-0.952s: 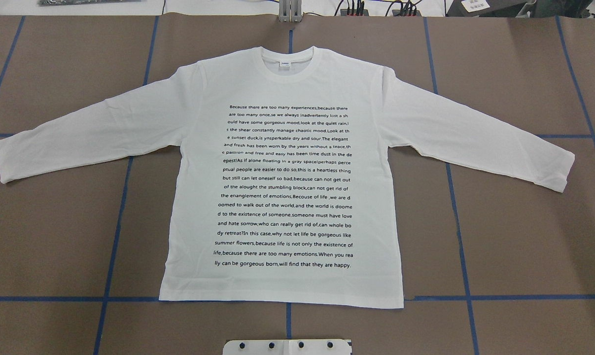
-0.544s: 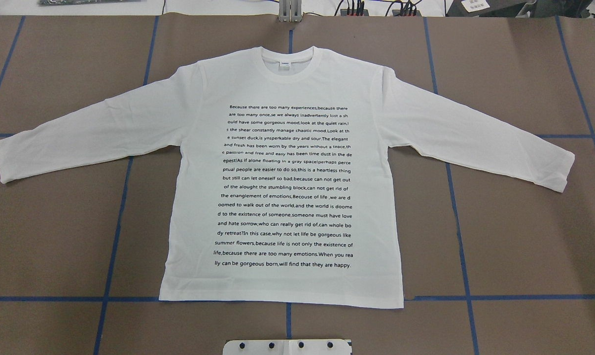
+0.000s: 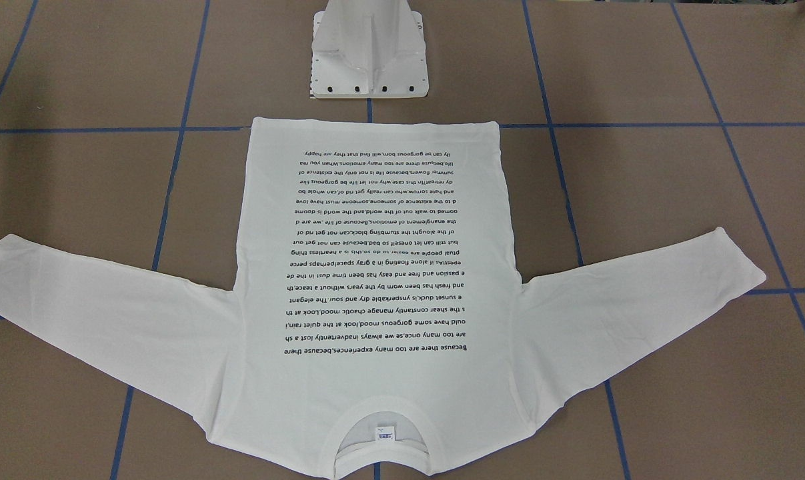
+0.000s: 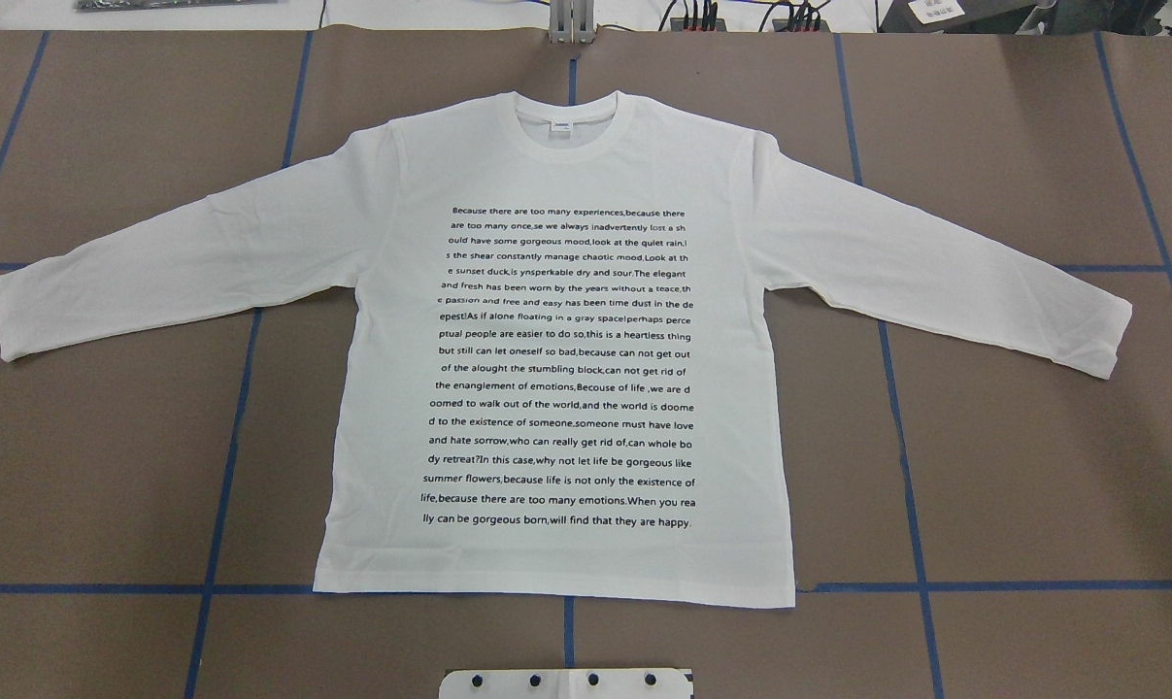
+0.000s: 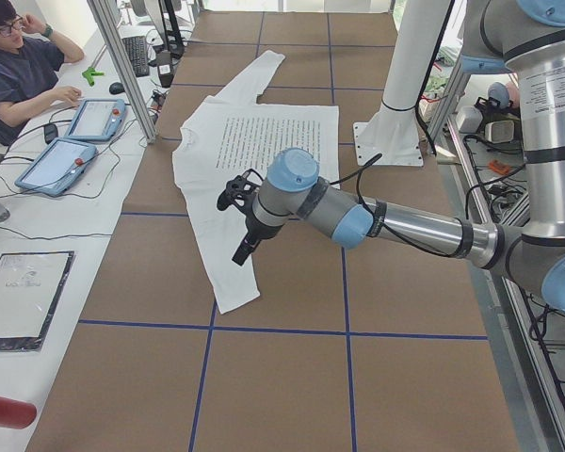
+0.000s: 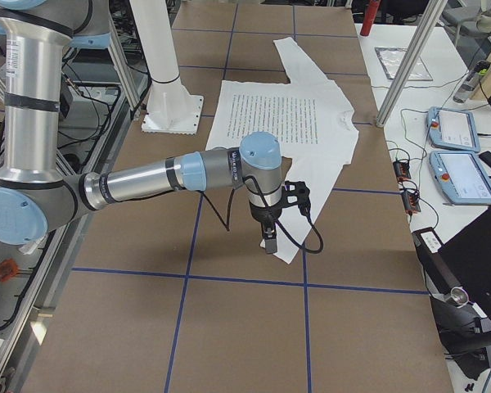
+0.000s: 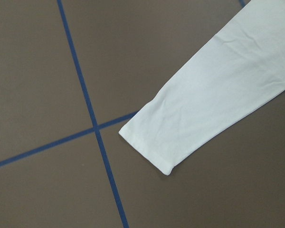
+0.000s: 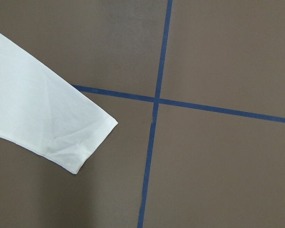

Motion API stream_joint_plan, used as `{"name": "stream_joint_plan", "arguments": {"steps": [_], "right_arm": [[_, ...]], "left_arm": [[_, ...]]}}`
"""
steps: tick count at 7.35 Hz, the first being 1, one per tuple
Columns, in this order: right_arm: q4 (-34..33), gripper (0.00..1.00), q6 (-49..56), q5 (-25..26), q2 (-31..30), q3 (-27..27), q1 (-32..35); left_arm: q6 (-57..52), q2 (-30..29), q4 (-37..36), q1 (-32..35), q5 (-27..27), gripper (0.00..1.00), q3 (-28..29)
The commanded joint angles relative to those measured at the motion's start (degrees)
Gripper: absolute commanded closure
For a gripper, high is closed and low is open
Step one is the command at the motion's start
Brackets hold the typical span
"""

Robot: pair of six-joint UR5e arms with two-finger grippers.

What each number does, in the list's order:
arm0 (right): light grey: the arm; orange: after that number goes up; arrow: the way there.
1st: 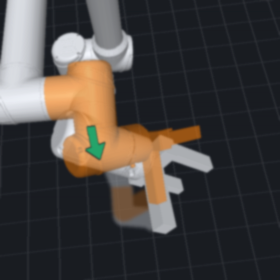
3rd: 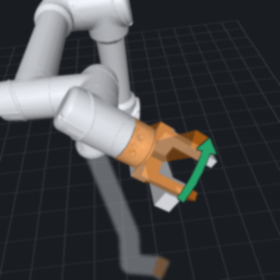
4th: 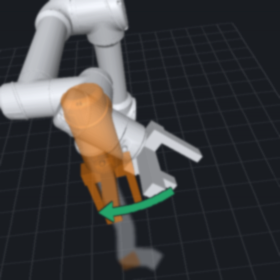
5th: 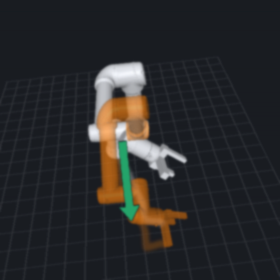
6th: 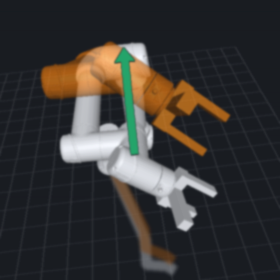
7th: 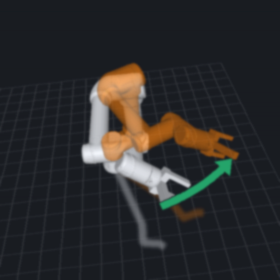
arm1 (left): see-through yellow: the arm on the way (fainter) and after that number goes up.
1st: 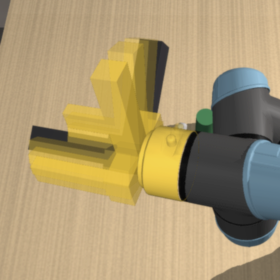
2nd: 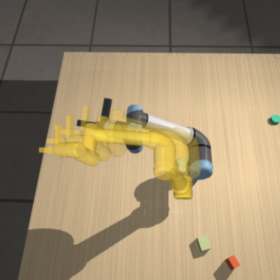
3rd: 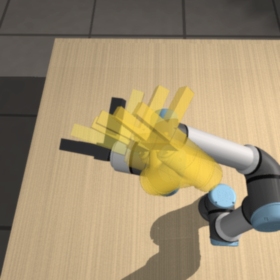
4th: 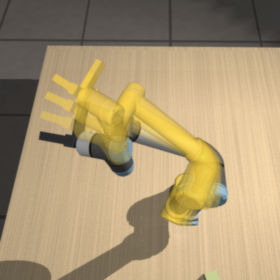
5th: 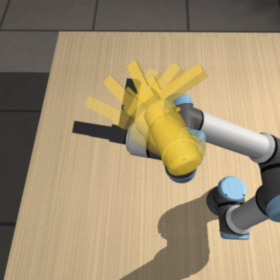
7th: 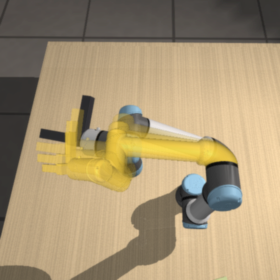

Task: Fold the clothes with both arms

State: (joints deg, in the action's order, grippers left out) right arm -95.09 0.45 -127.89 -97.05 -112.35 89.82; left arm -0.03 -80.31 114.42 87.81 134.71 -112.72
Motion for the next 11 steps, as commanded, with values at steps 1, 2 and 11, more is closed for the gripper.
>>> {"name": "stream_joint_plan", "arguments": {"steps": [1,2,11], "right_arm": [[4.26,0.00,-1.59,-2.00,0.46,1.25,0.01],[11.95,0.00,-9.59,-2.45,-0.24,3.09,-2.52],[57.38,0.12,-50.72,11.26,-2.35,23.58,-29.69]], "left_arm": [[0.74,-2.66,3.97,0.26,0.02,0.00,2.32],[0.74,-2.14,3.97,0.26,0.02,0.00,1.81],[0.12,-1.78,4.06,0.34,0.11,0.00,1.62]]}}
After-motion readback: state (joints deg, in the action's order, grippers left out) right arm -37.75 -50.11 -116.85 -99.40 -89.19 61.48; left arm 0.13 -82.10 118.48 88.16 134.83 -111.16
